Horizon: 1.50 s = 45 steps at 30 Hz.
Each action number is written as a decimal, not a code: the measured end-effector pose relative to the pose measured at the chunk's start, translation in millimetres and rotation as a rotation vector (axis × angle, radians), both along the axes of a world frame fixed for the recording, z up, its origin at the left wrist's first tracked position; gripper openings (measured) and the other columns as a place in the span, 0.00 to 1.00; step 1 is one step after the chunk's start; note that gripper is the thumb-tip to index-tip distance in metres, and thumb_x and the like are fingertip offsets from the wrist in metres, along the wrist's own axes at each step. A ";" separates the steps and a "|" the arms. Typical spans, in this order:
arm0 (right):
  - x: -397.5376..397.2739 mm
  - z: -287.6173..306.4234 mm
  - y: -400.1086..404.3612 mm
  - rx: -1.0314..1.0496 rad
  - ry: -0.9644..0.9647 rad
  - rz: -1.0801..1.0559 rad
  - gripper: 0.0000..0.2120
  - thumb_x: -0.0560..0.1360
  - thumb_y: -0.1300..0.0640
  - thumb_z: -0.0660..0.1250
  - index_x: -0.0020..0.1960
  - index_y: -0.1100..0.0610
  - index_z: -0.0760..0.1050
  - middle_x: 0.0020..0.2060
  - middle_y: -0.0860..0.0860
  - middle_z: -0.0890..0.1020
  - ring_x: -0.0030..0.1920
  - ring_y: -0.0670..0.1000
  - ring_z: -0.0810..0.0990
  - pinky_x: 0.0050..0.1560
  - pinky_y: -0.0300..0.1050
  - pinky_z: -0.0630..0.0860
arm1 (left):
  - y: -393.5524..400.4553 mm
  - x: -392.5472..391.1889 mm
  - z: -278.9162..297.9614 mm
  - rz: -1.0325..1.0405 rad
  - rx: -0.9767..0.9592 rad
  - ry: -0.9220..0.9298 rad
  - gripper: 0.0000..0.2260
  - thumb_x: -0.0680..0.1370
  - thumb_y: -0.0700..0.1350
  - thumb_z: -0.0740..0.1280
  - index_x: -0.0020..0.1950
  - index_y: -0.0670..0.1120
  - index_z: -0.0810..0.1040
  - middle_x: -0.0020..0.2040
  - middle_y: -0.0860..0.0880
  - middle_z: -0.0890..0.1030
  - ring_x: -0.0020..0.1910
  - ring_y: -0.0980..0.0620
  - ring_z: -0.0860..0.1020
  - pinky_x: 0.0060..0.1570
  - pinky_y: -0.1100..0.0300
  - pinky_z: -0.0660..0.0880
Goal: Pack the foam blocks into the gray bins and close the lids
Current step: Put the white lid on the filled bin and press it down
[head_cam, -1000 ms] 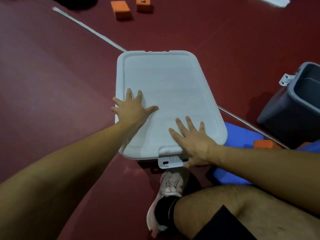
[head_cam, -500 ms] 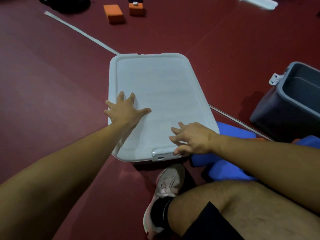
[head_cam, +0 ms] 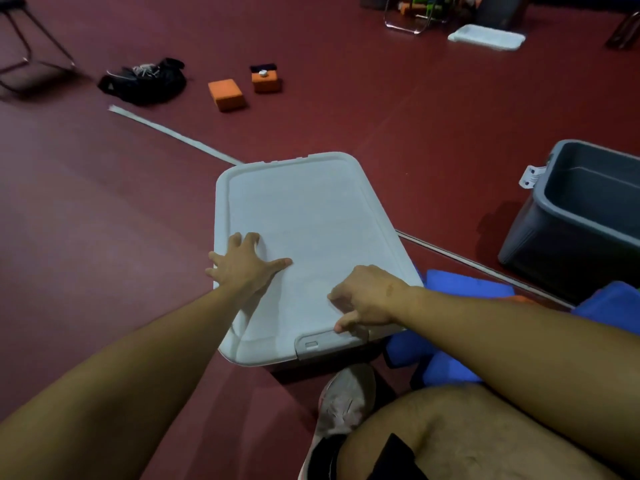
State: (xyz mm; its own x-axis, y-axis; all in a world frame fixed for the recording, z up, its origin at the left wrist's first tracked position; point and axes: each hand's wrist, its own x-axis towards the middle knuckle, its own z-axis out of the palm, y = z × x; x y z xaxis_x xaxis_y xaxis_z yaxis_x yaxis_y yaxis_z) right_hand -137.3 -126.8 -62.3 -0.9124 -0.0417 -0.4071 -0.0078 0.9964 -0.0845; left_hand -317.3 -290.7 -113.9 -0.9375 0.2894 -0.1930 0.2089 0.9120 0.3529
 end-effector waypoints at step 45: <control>-160.8 -72.8 130.0 -0.339 0.696 -0.362 0.43 0.64 0.33 0.70 0.72 0.48 0.60 0.54 0.48 0.78 0.51 0.54 0.74 0.52 0.51 0.69 | 237.2 -252.7 3.4 -0.383 -0.097 0.020 0.38 0.59 0.74 0.72 0.59 0.50 0.77 0.54 0.54 0.77 0.51 0.50 0.75 0.48 0.57 0.68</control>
